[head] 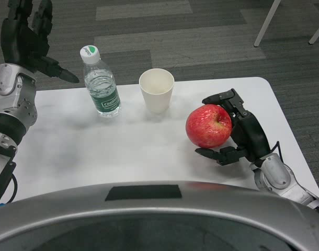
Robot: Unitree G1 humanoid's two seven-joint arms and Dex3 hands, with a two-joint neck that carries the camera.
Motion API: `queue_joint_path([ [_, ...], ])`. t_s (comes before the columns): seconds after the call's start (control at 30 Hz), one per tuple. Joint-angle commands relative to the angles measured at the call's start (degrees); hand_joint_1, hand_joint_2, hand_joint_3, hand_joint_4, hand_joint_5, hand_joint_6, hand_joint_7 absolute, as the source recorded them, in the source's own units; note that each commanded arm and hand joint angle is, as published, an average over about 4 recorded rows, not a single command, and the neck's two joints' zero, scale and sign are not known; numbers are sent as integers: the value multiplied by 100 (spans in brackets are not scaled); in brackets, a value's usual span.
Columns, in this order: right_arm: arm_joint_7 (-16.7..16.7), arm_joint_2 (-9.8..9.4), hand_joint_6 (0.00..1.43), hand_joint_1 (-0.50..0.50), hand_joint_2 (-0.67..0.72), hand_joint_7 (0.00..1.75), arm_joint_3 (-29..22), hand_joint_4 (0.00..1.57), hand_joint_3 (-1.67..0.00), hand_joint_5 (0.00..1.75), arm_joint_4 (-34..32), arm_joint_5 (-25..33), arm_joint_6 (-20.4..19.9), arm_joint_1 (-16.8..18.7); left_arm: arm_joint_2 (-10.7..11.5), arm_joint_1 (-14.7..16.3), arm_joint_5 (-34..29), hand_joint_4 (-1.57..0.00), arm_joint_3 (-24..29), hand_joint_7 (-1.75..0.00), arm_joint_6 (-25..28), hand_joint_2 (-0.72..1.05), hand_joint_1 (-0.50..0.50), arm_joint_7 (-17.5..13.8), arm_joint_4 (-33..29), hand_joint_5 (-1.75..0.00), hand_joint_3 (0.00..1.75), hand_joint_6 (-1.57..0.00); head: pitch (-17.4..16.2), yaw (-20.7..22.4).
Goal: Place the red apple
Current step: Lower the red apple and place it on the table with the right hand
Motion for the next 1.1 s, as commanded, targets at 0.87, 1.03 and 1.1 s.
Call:
queue_joint_path([
  [0.87,331,3,15,-28,-54,168,-120,0,-85,145,260,-281,274,-128,78,135,-7,0,17,-7,25,-28,-50,25,18,-3,7,0,-61,-203],
  [1.03,377,34,11,-25,-59,173,-318,0,-87,145,264,-533,447,-58,76,135,-7,0,17,-7,25,-28,-50,25,18,-5,0,0,-63,-238],
  [1.1,434,52,11,-25,-56,171,-349,0,-87,143,264,-555,474,-40,71,135,-7,0,17,-7,25,-28,-50,25,18,-3,2,0,-67,-247],
])
